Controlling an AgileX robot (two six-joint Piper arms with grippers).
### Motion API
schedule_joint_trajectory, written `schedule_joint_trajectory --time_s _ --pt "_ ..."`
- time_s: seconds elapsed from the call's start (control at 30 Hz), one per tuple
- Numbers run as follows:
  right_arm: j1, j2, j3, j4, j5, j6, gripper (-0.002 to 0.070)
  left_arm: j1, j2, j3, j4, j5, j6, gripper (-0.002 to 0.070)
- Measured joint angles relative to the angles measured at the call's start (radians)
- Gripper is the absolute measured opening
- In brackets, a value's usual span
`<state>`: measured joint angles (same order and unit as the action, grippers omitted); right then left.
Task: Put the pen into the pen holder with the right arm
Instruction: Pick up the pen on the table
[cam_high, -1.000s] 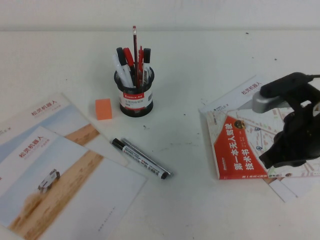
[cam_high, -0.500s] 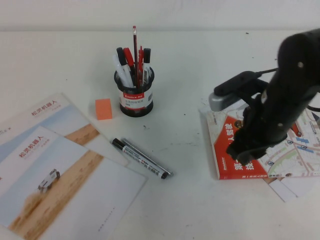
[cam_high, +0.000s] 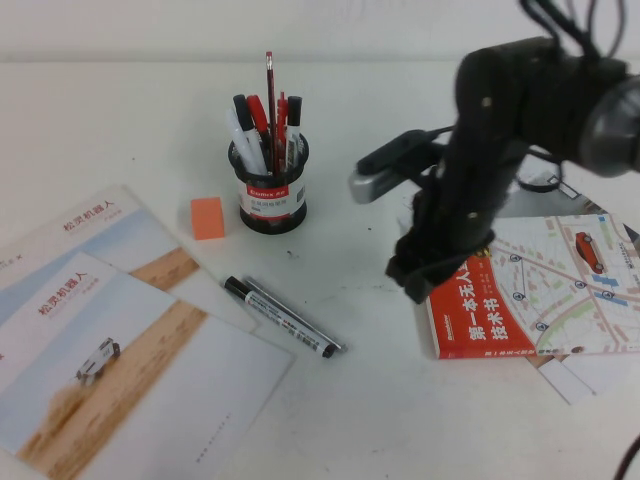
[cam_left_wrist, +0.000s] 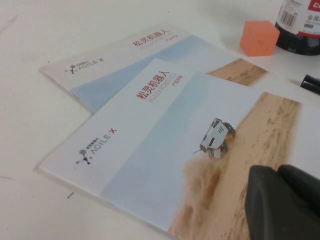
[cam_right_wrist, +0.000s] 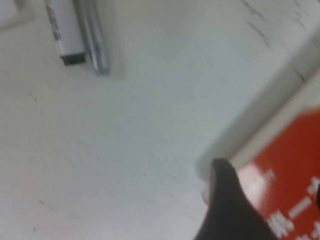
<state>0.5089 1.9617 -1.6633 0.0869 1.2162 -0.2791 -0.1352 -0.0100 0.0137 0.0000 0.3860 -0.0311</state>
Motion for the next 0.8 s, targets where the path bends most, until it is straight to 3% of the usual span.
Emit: schedule_joint_trajectory --time_s 0.3,0.8 --pt "0.140 0.142 -0.161 -0.010 0.004 -0.083 0.0337 0.000 0.000 0.000 0.000 0.000 0.000 -0.0001" --pt "0.263 0.282 -0.371 0.004 0.010 -0.099 0.0337 0.000 0.000 0.000 0.000 0.000 0.000 -0.0001"
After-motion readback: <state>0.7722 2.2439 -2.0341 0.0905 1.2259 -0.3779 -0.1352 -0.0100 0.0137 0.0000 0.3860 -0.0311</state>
